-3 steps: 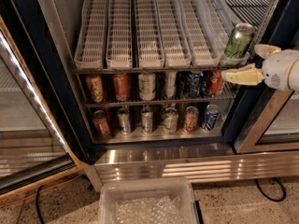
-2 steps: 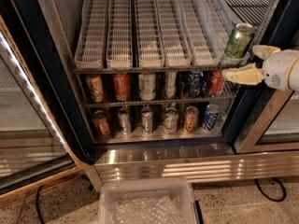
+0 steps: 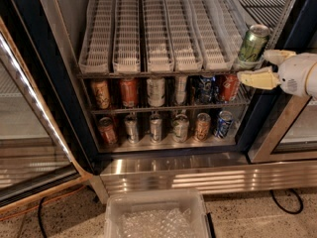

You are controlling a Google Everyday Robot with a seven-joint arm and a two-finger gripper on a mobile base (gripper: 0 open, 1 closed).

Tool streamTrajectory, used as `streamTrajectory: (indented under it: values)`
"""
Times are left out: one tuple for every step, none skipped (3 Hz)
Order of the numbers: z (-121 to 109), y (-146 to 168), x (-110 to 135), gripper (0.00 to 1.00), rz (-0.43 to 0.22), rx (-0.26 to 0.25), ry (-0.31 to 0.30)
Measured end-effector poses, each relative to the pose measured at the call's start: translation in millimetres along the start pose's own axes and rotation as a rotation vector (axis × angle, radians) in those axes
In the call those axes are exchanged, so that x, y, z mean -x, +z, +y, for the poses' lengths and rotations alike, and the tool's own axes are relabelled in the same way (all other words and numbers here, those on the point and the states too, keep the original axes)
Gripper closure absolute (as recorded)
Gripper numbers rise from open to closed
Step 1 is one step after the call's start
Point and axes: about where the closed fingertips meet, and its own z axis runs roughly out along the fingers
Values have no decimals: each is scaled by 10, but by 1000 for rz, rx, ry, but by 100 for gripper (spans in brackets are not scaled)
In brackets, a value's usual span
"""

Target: Pick green can from top shelf of fridge

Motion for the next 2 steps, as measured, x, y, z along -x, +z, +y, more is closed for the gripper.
streamTrajectory:
  values:
    - [-16,108,31,37,-20,-13,7]
    - [-62,252,128,37,-62,-40,13]
